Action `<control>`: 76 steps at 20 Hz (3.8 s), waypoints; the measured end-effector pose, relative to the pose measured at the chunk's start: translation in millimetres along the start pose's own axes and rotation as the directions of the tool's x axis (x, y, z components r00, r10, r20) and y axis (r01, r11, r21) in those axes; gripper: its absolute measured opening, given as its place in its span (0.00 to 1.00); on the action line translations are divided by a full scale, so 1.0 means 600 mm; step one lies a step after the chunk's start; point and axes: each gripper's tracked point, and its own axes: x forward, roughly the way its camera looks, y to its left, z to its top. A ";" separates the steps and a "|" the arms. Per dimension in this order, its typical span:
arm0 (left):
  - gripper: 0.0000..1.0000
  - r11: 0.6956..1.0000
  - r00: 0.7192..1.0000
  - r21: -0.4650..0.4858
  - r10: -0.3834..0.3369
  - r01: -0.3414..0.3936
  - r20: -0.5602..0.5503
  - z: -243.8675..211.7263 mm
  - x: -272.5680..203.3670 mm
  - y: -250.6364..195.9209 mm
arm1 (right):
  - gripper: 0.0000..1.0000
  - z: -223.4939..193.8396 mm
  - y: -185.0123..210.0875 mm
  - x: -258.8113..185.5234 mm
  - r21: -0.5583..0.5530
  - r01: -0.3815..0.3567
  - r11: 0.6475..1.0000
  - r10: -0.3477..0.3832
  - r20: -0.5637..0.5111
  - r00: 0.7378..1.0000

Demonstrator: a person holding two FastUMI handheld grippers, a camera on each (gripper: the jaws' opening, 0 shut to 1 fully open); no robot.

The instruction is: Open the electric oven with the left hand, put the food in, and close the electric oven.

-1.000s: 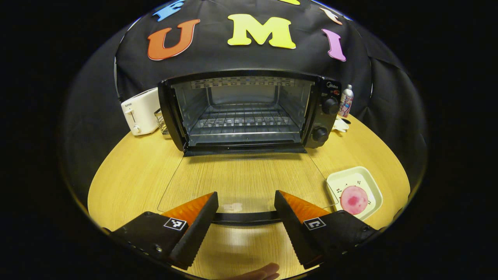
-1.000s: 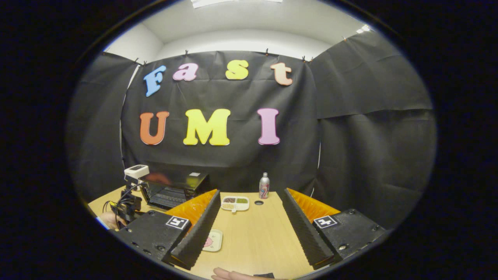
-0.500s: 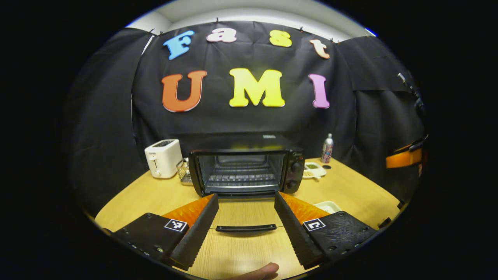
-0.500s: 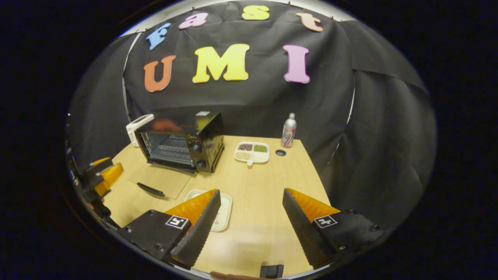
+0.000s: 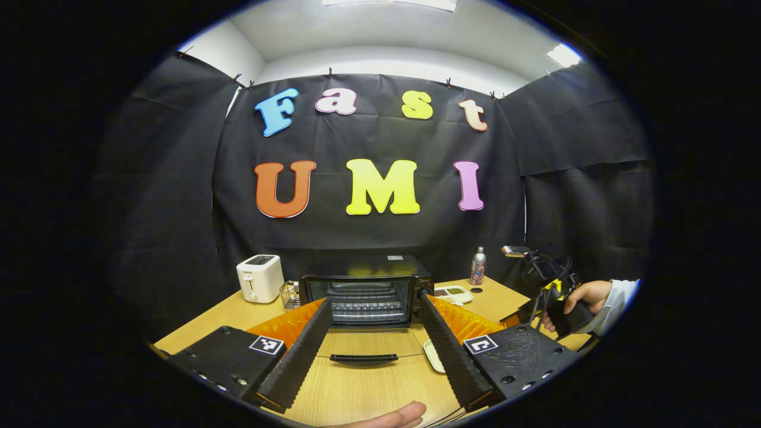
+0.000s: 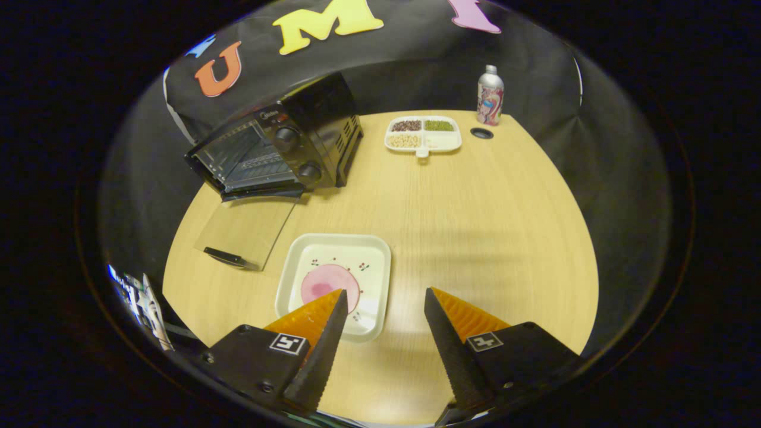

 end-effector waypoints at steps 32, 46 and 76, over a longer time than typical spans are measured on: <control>0.94 0.994 0.994 0.015 0.109 -0.109 0.016 -0.001 -0.151 0.077 | 0.02 -0.038 -0.043 -0.041 0.396 -0.305 0.866 0.320 0.030 0.947; 0.94 0.982 0.984 0.055 0.179 -0.179 0.004 -0.037 -0.152 0.139 | 0.04 0.060 0.170 -0.128 0.302 -0.399 0.865 0.394 0.082 0.915; 0.95 0.936 0.924 0.050 0.351 -0.347 -0.151 -0.173 -0.041 0.298 | 0.01 0.345 0.396 0.231 0.587 -0.481 0.651 0.079 0.578 0.812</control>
